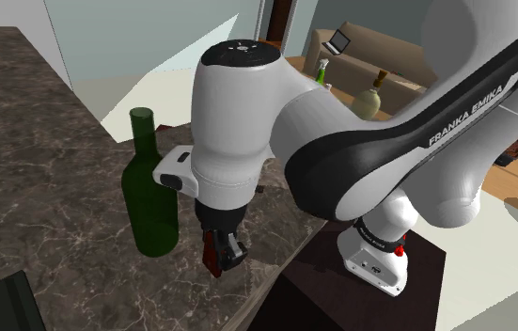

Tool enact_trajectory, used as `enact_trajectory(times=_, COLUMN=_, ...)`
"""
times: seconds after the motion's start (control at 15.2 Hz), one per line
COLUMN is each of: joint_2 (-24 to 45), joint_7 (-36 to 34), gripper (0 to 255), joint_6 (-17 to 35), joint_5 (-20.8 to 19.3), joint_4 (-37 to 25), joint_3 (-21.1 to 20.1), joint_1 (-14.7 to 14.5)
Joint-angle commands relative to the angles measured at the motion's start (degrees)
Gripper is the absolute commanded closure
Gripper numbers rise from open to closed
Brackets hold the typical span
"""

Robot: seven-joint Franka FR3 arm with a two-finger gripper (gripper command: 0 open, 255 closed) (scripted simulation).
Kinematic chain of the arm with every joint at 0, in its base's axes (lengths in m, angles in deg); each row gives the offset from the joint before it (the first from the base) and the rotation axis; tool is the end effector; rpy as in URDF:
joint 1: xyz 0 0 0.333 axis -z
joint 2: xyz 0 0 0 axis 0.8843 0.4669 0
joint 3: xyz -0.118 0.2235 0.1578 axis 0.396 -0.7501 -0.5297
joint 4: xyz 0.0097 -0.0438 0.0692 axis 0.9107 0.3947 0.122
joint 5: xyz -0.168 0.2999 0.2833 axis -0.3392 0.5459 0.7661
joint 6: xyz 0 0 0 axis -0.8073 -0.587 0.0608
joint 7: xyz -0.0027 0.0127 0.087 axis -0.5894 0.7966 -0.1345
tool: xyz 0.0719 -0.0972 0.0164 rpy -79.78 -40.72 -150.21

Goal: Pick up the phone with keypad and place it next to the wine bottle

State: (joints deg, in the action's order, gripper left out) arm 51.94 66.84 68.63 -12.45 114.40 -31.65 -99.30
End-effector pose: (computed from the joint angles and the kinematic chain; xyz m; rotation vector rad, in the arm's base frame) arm 0.2641 0.4696 0.3164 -2.5264 -1.8535 0.0213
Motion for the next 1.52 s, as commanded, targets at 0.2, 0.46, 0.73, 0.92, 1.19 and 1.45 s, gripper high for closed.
enact_trajectory(times=0.2, joint_2=1.85, joint_7=-0.58, gripper=255, joint_6=3.29, joint_5=-0.75, joint_4=1.53, joint_3=-0.24, joint_1=0.01)
enact_trajectory(times=0.46, joint_2=1.85, joint_7=-0.59, gripper=255, joint_6=3.29, joint_5=-0.75, joint_4=1.53, joint_3=-0.24, joint_1=0.01)
enact_trajectory(times=0.73, joint_2=1.85, joint_7=-0.59, gripper=0, joint_6=3.29, joint_5=-0.75, joint_4=1.53, joint_3=-0.24, joint_1=0.01)
enact_trajectory(times=0.92, joint_2=1.85, joint_7=-0.59, gripper=0, joint_6=3.29, joint_5=-0.75, joint_4=1.53, joint_3=-0.24, joint_1=0.01)
enact_trajectory(times=1.19, joint_2=-1.44, joint_7=0.43, gripper=0, joint_6=-2.73, joint_5=0.52, joint_4=-1.41, joint_3=0.18, joint_1=0.03)
enact_trajectory(times=1.45, joint_2=-2.17, joint_7=0.62, gripper=0, joint_6=-4.3, joint_5=0.76, joint_4=-2.28, joint_3=0.33, joint_1=0.02)
